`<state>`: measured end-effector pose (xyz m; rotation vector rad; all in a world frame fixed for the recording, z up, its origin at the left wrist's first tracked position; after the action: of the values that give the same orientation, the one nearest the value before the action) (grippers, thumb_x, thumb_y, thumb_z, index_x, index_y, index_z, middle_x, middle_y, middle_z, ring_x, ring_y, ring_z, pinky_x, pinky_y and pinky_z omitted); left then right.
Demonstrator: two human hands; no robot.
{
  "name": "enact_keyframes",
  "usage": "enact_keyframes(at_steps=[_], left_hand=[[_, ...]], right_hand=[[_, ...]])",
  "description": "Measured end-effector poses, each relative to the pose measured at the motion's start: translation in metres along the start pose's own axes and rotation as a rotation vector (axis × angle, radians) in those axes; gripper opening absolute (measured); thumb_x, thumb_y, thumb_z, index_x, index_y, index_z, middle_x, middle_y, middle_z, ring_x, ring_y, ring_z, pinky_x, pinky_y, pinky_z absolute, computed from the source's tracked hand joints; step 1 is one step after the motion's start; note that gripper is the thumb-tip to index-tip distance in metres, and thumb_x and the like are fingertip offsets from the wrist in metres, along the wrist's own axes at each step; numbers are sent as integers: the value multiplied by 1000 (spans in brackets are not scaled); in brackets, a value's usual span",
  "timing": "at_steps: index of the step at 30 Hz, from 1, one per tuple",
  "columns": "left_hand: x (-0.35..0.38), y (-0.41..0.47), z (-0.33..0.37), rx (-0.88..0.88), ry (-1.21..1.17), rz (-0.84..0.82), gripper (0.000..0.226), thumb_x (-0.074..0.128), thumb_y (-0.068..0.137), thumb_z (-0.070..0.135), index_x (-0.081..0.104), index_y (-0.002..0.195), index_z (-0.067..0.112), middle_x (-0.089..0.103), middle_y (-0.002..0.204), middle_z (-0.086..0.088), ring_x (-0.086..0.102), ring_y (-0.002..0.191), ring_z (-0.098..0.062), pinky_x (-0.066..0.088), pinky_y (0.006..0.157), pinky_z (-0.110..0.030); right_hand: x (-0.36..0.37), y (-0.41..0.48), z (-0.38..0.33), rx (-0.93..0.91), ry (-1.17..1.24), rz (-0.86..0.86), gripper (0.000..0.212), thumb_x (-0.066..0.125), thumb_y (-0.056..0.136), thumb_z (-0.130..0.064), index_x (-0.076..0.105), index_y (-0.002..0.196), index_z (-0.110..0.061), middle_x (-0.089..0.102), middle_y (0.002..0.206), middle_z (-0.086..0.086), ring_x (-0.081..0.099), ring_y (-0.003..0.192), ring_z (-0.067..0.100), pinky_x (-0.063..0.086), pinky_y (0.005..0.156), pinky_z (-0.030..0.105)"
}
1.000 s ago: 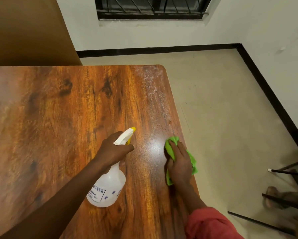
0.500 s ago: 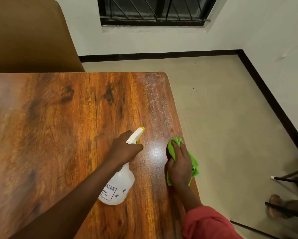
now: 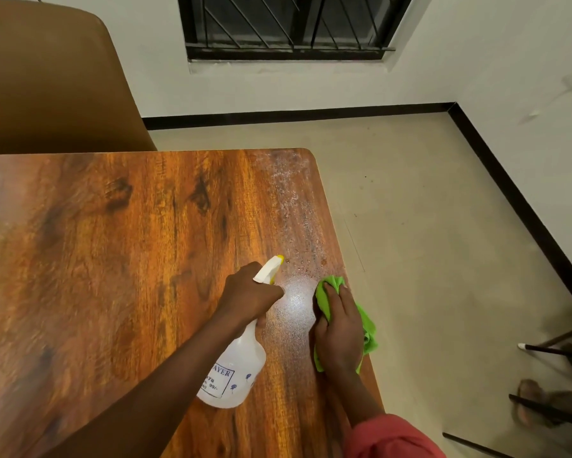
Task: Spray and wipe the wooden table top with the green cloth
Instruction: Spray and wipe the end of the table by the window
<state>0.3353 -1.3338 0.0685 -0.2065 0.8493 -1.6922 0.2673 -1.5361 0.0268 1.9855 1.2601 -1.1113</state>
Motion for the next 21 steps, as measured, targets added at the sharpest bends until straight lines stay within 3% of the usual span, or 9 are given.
enact_keyframes(at_steps=[7,11,14,17,21], left_hand=[[-17,10,28,71,-123,120,22,64,79,9,57,99,7,58,77,-15,49,37,-20,41,45,-27],[-24,16,54,117,-174,110,25,62,81,4,54,101,17,57,77,-13,48,42,-20,40,41,-23],[-30,20,62,131,-171,110,24,64,81,7,54,98,20,58,84,-17,49,42,-22,42,48,-28],[-35,19,61,150,-166,109,28,68,82,11,47,82,30,60,97,-27,50,44,-24,42,53,-31],[-43,22,50,157,-183,118,29,68,81,9,48,81,30,59,89,-24,50,44,-18,40,44,-23]], right_hand=[[0,-4,1,8,-31,1,62,38,73,-21,56,133,-15,47,142,9,44,129,29,36,106,43],[1,-2,2,13,-40,0,62,40,73,-21,56,133,-17,47,143,8,44,129,28,36,105,43],[0,0,3,11,-45,9,62,37,73,-25,57,131,-16,48,142,8,46,128,28,39,104,44],[2,-1,4,16,-52,5,60,47,71,-16,58,130,-16,49,141,8,48,126,30,41,102,45],[2,21,1,13,-32,-7,64,48,70,-14,56,133,-17,47,142,9,47,127,31,42,102,45]])
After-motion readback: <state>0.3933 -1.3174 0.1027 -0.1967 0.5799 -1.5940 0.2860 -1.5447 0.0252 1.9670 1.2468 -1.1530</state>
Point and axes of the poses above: each hand's wrist, its own y-axis towards the middle knuckle, its own x-axis out of the palm, z = x × y, the point moved 10 cm from there along y, towards the middle knuckle
